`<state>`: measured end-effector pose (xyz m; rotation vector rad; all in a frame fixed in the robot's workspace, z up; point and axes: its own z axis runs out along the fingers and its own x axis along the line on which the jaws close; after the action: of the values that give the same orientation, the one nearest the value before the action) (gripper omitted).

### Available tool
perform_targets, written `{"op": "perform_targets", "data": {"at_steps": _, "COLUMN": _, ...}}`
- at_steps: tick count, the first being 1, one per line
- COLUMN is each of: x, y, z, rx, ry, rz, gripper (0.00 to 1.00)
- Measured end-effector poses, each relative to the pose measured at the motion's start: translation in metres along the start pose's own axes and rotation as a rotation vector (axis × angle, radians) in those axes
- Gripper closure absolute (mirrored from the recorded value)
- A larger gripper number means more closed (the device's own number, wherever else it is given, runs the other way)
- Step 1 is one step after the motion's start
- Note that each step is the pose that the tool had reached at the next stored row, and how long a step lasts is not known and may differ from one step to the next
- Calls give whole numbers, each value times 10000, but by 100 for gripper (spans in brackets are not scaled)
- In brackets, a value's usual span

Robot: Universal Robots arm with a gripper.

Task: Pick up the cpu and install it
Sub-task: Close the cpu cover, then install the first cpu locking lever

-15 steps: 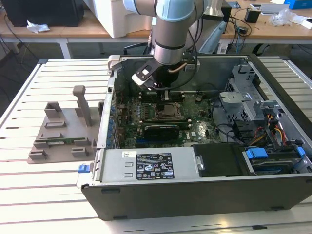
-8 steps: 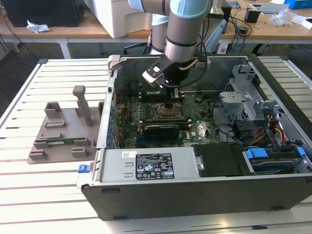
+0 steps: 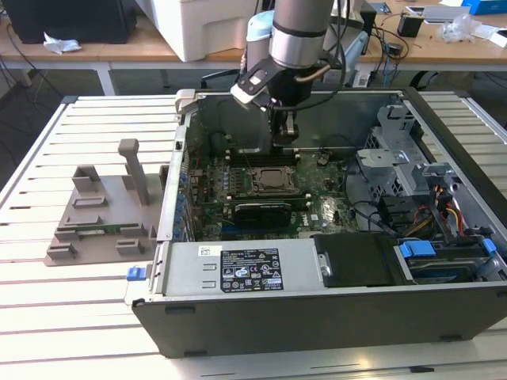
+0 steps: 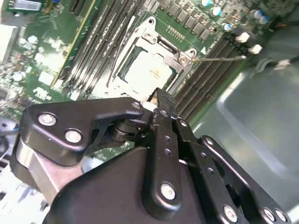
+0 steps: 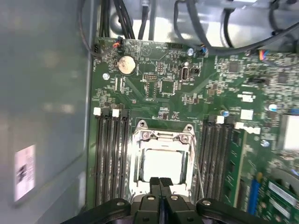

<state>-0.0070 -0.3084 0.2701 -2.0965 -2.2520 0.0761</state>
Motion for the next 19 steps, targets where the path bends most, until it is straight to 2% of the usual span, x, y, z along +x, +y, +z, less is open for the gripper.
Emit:
{"op": "perform_targets", "data": {"at_steps": 2, "x": 1, "y": -6, "z": -79, "rx": 0, "ry": -1, "rz": 1, "gripper": 89}}
{"op": "perform_targets", "data": {"at_steps": 9, "x": 1, "y": -7, "z": -90, "rx": 0, "ry": 0, "rz": -1, "gripper": 89}}
{"op": "perform_targets", "data": {"at_steps": 11, "x": 1, "y": -7, "z": -90, "rx": 12, "ry": -73, "rz": -891, "gripper": 89}}
{"op": "perform_targets", "data": {"at_steps": 14, "x": 1, "y": -7, "z": -90, "rx": 20, "ry": -128, "rz": -1597, "gripper": 89}}
{"op": "perform_targets", "data": {"at_steps": 15, "x": 1, "y": -7, "z": -90, "rx": 28, "ry": -171, "rz": -2130, "gripper": 89}}
{"op": "perform_targets", "data": {"at_steps": 16, "x": 1, "y": -7, "z": -90, "rx": 37, "ry": -228, "rz": -2852, "gripper": 89}}
{"op": "perform_targets", "data": {"at_steps": 19, "x": 1, "y": -7, "z": -90, "rx": 47, "ry": -287, "rz": -3574, "gripper": 89}}
